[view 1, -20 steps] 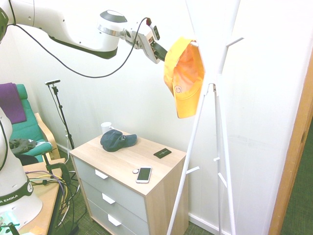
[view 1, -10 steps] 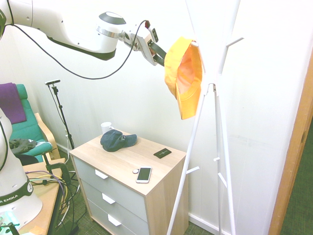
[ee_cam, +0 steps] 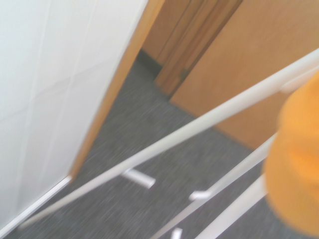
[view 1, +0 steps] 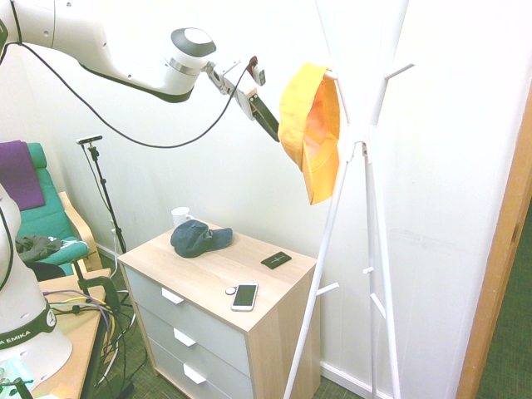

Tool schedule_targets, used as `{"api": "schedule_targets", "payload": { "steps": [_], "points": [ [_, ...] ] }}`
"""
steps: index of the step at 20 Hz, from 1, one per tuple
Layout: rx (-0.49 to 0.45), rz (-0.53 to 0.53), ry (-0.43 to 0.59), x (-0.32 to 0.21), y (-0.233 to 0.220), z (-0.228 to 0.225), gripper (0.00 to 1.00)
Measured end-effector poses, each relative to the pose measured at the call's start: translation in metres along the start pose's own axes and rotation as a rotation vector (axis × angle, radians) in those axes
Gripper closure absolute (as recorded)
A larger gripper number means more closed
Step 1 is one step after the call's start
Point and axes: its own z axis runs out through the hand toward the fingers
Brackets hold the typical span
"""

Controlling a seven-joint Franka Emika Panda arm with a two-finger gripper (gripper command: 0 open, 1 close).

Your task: Hang the cap

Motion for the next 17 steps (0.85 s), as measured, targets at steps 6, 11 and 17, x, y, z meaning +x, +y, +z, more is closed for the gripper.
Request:
{"api": "schedule_targets", "payload": {
  "steps": [6, 11, 17],
  "points": [
    [0.044, -0.062, -0.313, -0.053, 0.011, 0.043, 0.0],
    [0.044, -0.163, -0.486, -0.088, 0.024, 0.077, 0.0],
    [0.002, -0.272, -0.632, -0.14, 0.05, 0.121, 0.0]
  ]
}}
